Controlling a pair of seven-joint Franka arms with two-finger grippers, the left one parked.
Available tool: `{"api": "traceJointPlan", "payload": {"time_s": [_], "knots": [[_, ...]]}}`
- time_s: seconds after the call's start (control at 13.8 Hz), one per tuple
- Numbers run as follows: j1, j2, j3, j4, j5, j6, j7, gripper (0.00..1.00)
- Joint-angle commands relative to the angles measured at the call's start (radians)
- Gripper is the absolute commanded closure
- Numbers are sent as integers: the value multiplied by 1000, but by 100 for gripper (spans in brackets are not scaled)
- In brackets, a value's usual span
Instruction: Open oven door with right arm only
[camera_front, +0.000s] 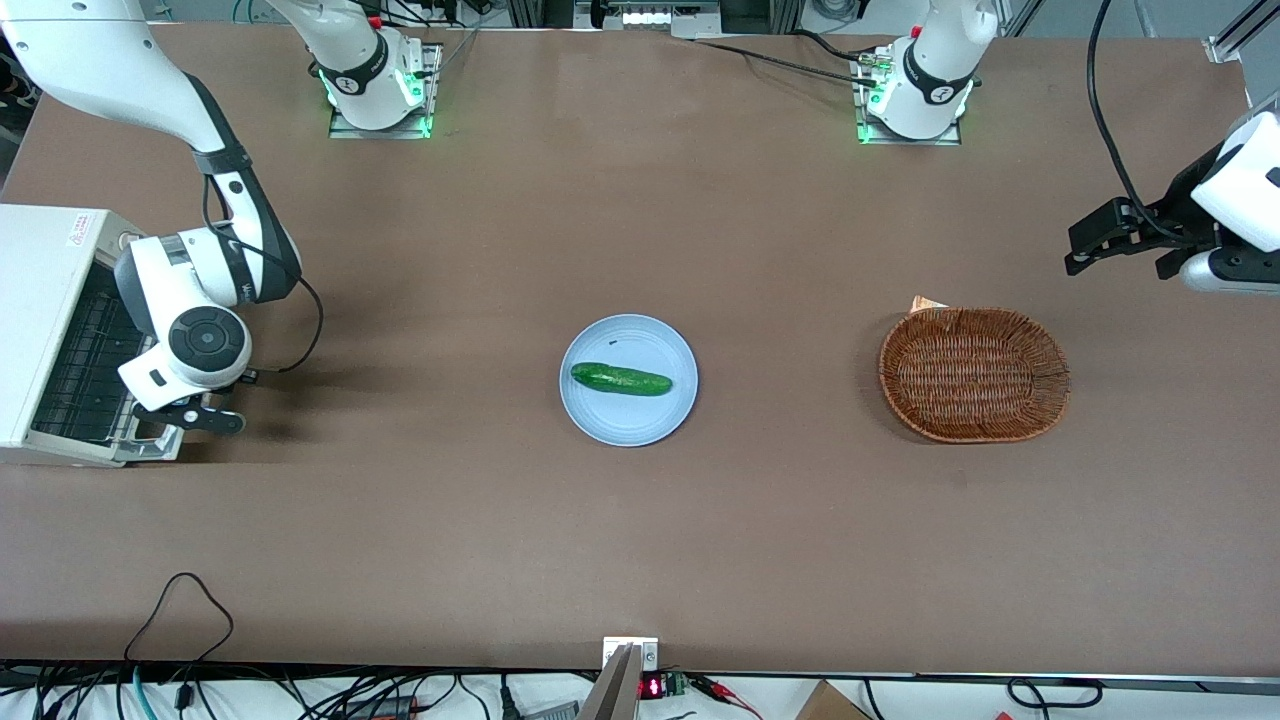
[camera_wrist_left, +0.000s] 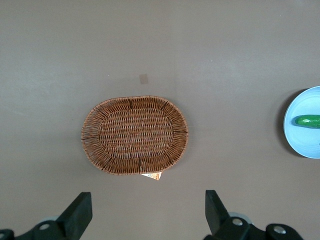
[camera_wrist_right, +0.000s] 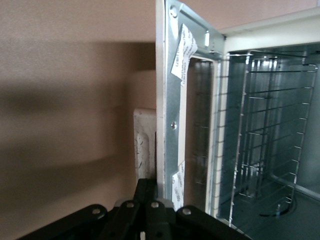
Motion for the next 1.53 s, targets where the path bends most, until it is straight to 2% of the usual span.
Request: {"api": "traceJointPlan", "payload": {"time_s": [0.0,0.36,1.24,1.45], "knots": [[-30,46,-35,18,-45,43,-1,100],[-35,77,-37,-2,-17,124,4,100],[-41,94,-35,-22,-14,178,1,100],[-40,92,20,-22,70,179,2,100]]}}
